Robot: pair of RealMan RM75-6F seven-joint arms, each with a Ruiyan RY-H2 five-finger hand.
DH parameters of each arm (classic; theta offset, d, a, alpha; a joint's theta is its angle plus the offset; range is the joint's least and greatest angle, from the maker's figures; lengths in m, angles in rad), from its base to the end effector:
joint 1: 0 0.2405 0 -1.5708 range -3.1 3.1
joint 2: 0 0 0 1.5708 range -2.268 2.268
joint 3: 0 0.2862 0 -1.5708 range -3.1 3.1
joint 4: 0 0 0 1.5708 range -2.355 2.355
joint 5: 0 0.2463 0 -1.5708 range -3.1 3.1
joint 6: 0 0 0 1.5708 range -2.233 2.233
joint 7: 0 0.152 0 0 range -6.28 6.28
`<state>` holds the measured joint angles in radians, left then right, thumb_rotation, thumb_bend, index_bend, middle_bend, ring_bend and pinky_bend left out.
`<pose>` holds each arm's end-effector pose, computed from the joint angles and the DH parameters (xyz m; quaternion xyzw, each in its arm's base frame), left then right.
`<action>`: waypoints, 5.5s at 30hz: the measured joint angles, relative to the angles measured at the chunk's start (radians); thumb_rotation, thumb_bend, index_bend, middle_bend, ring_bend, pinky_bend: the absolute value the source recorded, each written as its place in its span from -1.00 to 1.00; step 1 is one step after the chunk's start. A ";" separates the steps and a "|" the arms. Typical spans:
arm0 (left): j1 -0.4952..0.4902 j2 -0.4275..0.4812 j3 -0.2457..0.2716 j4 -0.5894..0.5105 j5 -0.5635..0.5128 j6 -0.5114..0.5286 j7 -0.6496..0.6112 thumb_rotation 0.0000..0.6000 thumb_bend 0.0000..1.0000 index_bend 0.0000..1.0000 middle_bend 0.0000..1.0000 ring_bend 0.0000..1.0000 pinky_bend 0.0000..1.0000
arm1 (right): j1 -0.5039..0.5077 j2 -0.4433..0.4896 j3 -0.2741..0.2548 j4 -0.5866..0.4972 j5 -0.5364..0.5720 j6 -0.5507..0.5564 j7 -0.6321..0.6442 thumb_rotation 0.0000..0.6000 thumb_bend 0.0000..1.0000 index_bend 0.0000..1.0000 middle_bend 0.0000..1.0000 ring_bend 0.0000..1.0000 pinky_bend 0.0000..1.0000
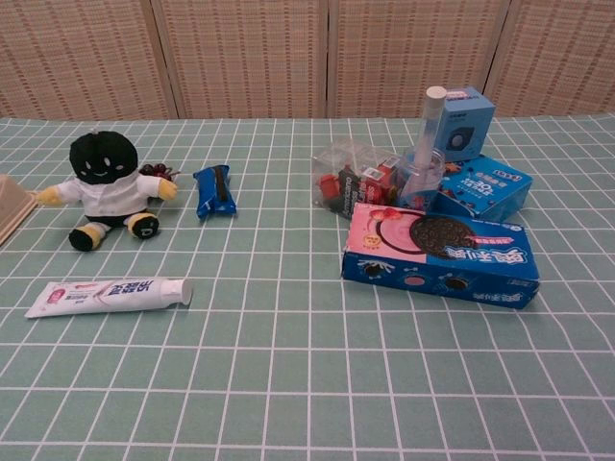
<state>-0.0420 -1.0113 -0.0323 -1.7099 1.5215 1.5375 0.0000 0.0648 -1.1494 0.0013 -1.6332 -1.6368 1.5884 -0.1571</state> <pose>-0.3423 0.1742 0.1702 -0.5880 -0.3818 -0.3887 0.5979 -0.3267 -0.1735 0.1261 0.6350 -0.3155 0.3949 0.5842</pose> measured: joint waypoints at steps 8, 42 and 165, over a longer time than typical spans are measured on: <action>0.010 0.005 -0.002 -0.005 0.011 0.025 0.002 1.00 -0.35 -0.11 0.25 -0.07 0.07 | -0.003 -0.002 0.003 -0.006 0.000 -0.006 0.011 1.00 -0.30 -0.27 -0.10 -0.07 0.20; 0.023 0.047 -0.011 0.005 0.015 0.049 -0.127 1.00 -0.35 -0.11 0.25 -0.07 0.07 | 0.393 -0.348 0.292 0.007 0.364 -0.367 -0.094 1.00 -0.67 -0.44 1.00 1.00 1.00; 0.028 0.084 0.002 -0.010 0.040 0.051 -0.205 1.00 -0.35 -0.12 0.25 -0.06 0.07 | 0.493 -0.313 0.261 -0.207 0.327 -0.447 0.385 1.00 0.16 0.55 1.00 1.00 1.00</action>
<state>-0.0141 -0.9272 -0.0303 -1.7195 1.5611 1.5882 -0.2049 0.5574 -1.4623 0.2627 -1.8404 -1.3101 1.1417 0.2275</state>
